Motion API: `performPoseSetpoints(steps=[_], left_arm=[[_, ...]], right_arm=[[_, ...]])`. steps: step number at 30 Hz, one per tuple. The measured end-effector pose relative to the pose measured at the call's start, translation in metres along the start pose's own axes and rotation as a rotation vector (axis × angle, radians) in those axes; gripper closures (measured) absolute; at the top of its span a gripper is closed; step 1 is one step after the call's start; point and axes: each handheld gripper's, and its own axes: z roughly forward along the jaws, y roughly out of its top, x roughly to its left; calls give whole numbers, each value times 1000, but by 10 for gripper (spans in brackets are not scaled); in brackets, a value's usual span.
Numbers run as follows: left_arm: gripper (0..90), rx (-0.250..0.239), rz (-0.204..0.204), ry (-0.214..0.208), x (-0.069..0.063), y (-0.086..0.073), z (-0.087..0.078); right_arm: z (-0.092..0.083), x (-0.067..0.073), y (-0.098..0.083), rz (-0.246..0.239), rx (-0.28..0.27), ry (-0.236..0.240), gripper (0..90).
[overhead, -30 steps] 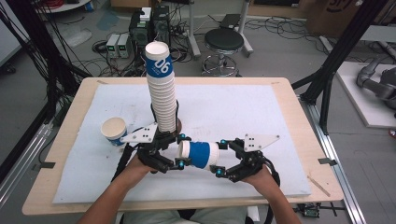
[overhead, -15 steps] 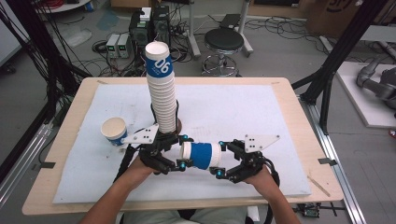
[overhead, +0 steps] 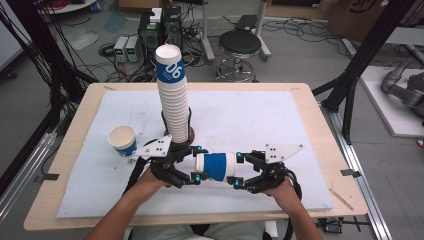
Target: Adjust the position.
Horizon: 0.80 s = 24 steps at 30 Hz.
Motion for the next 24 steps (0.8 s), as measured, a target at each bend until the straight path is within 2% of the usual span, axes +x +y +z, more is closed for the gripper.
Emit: performPoseSetpoints(steps=[4, 9, 13, 20, 24], left_arm=[[307, 16, -3, 20, -1, 0, 1], [177, 54, -46, 75, 0, -1, 1], [153, 103, -59, 107, 1, 1, 0], [153, 142, -35, 121, 1, 6, -6], [153, 185, -13, 127, 0, 12, -9]], right_arm=[[-1, 0, 1, -5, 11, -3, 339], [-3, -1, 0, -1, 26, -11, 340], [-7, -3, 0, 6, 28, -21, 339], [-17, -5, 3, -1, 50, -43, 339], [-21, -6, 7, -16, 92, -63, 339]])
